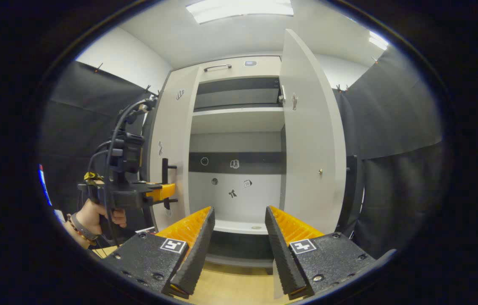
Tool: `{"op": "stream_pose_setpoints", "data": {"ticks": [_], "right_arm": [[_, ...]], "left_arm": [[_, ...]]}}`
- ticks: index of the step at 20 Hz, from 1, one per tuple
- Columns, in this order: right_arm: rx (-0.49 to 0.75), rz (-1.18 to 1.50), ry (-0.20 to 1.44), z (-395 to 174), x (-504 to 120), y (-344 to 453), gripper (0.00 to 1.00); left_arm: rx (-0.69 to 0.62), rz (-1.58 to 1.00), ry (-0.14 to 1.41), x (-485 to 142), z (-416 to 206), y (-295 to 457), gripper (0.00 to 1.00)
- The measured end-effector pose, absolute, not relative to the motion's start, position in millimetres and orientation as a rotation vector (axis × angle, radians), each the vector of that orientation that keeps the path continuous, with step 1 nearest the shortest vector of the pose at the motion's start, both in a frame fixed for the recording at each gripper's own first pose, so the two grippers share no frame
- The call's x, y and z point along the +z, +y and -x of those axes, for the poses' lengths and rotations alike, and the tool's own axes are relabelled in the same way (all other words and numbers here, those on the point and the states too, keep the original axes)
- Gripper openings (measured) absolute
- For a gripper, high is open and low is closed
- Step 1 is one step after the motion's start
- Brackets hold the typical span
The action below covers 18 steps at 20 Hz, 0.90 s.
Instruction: Open the right door of the double-door shoe cabinet with the right hand, and open the left door with the left hand.
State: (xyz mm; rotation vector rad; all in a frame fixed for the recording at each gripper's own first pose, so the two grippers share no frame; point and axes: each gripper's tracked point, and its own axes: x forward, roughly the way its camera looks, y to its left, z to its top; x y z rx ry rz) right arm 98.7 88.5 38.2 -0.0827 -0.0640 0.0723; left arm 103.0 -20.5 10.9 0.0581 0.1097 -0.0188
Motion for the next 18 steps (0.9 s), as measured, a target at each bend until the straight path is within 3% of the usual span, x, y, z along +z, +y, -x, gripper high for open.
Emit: {"op": "stream_pose_setpoints", "data": {"ticks": [18], "right_arm": [[0.110, 0.076, -0.040, -131.7, 27.0, 117.0, 0.75]], "left_arm": [[0.063, -0.026, 0.108, 23.5, -21.7, 68.8, 0.10]]}}
